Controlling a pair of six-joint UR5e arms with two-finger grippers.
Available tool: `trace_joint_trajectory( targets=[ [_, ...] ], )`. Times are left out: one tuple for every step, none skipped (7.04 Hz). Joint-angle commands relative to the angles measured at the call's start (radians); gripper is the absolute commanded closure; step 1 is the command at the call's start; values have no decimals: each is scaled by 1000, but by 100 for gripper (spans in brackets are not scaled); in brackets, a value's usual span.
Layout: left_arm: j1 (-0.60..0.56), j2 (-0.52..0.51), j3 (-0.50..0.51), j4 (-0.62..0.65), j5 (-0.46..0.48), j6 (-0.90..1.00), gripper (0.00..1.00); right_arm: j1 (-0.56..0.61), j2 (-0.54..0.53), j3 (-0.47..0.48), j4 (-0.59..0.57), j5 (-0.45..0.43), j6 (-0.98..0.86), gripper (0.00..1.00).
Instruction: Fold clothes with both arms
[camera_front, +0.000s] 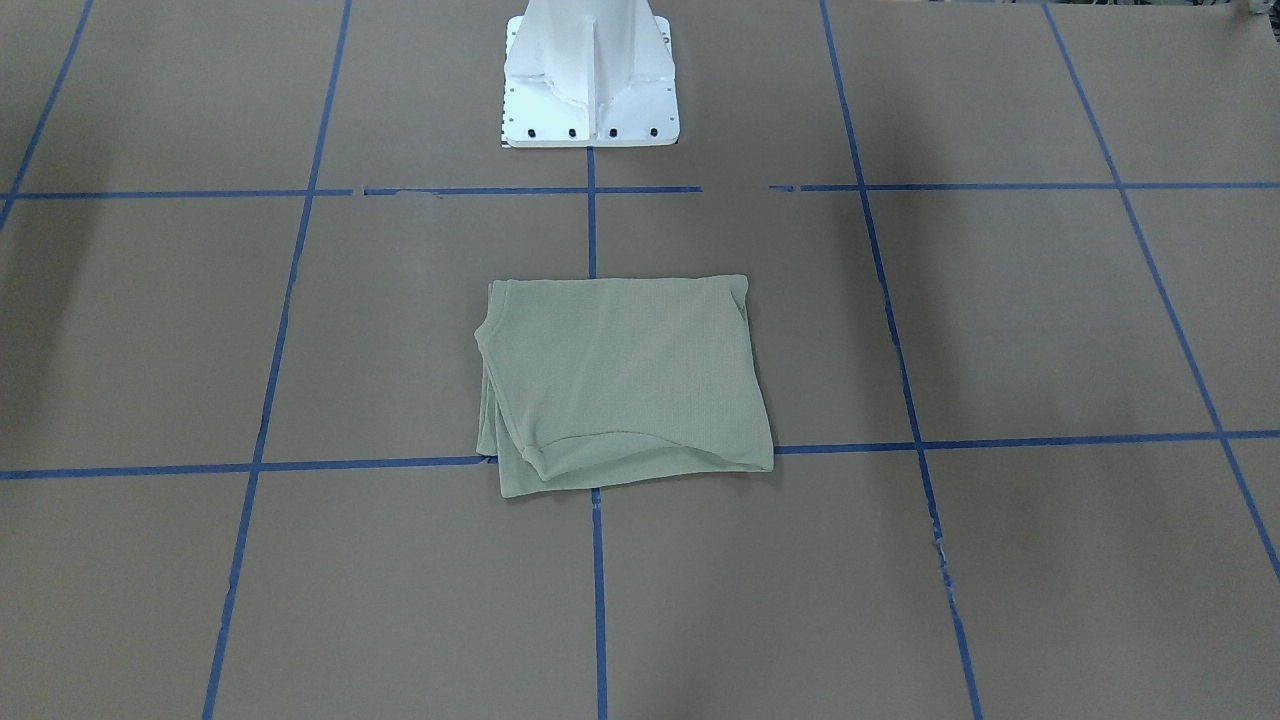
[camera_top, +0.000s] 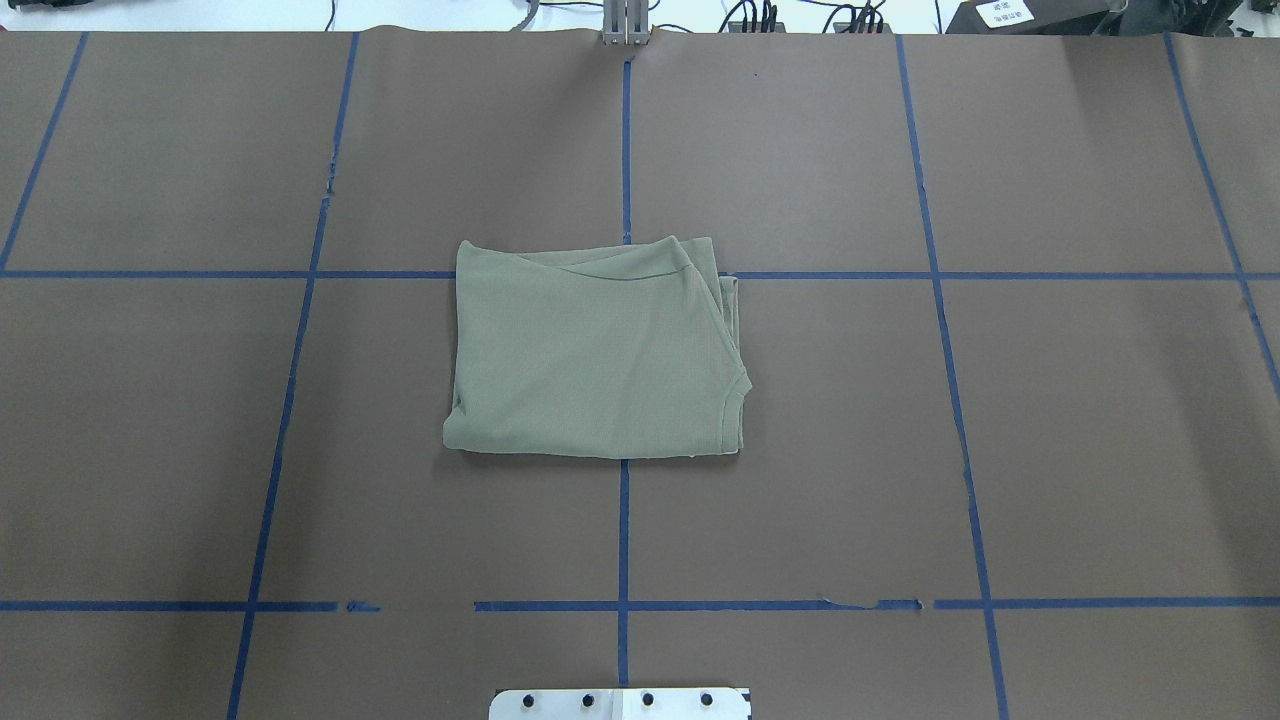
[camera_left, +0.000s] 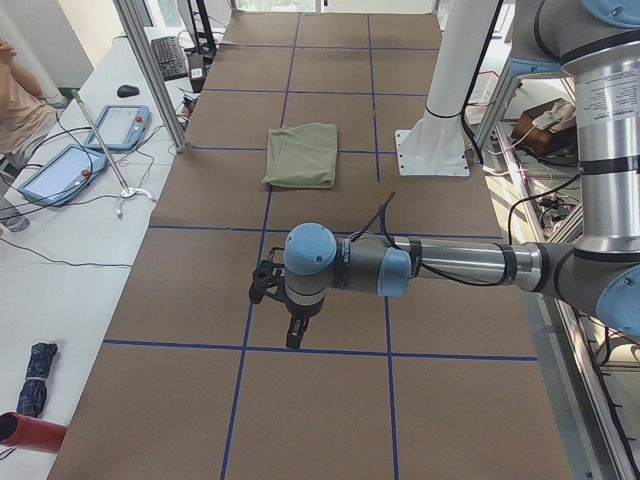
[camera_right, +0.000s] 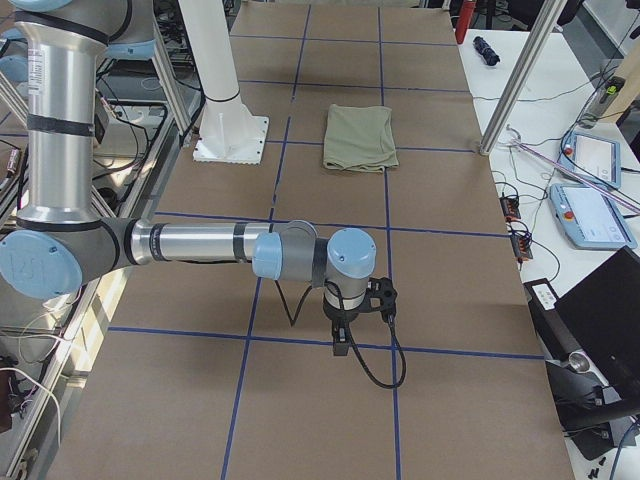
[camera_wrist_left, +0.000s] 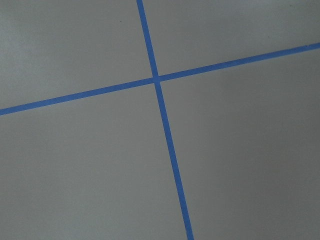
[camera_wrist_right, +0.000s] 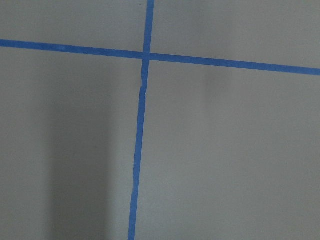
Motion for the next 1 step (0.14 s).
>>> trace_joint_trajectory(
  targets=[
    [0, 0, -1, -3, -2, 0, 0, 1, 1, -1, 0, 0, 0, 0]
  ],
)
